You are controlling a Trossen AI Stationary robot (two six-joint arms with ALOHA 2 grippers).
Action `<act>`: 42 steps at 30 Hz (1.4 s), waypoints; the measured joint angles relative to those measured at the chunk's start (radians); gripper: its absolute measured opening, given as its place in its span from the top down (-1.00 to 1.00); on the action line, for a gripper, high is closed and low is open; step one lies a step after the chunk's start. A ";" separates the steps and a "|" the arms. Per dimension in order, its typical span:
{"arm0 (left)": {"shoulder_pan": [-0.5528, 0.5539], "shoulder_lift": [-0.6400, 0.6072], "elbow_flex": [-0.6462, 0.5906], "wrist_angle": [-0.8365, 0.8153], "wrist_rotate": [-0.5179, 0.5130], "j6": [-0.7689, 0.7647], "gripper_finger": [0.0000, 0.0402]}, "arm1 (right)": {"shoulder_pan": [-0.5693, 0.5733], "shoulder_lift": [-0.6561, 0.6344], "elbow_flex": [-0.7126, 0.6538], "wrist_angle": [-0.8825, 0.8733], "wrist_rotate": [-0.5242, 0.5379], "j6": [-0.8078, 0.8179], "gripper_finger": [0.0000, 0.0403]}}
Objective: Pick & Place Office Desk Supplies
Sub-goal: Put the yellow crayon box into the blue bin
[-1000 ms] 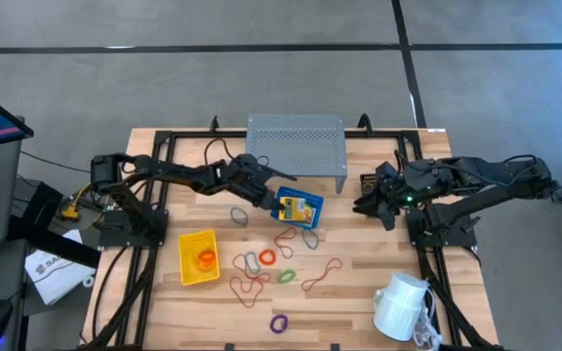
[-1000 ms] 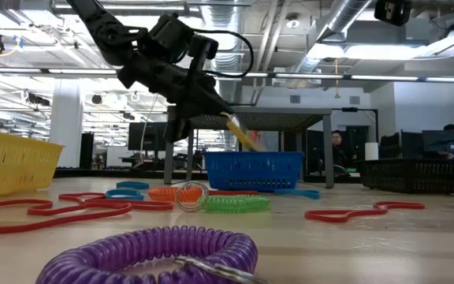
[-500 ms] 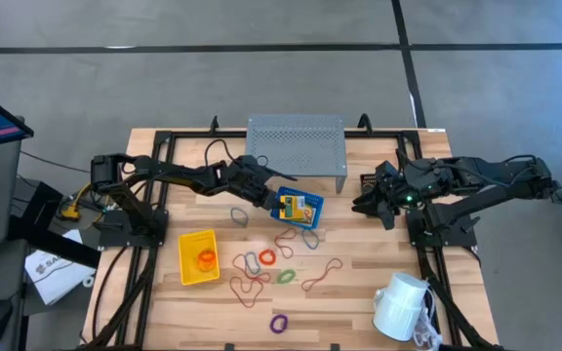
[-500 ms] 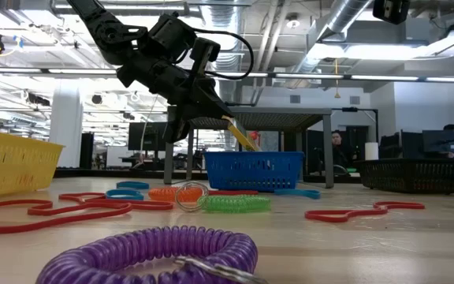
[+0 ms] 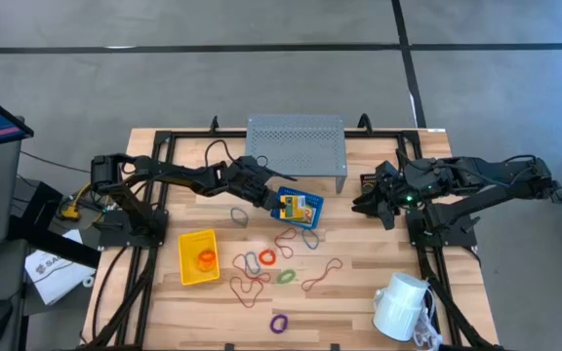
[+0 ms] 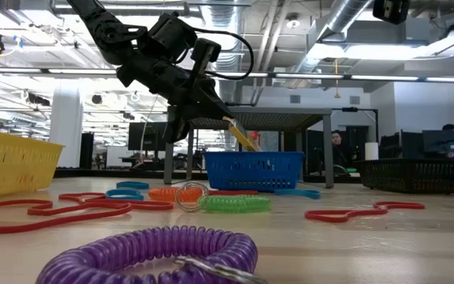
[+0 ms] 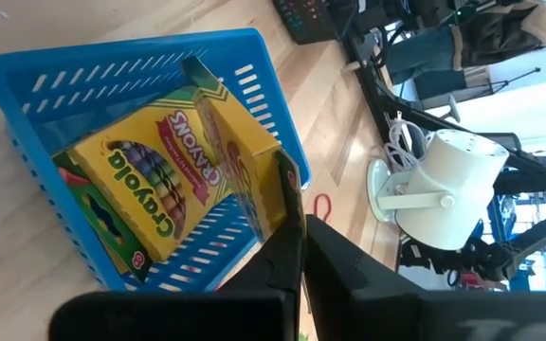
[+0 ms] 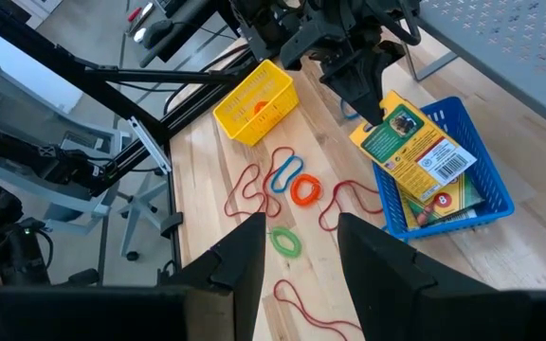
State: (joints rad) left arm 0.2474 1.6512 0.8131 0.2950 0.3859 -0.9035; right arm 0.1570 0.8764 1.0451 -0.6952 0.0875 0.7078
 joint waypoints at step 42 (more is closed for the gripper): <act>0.000 -0.041 -0.002 0.069 -0.043 0.009 0.56 | 0.000 0.000 0.000 0.000 -0.005 -0.001 0.35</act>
State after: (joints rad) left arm 0.2476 1.6102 0.8108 0.3639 0.3431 -0.8946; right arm 0.1570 0.8768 1.0447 -0.6956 0.0830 0.7071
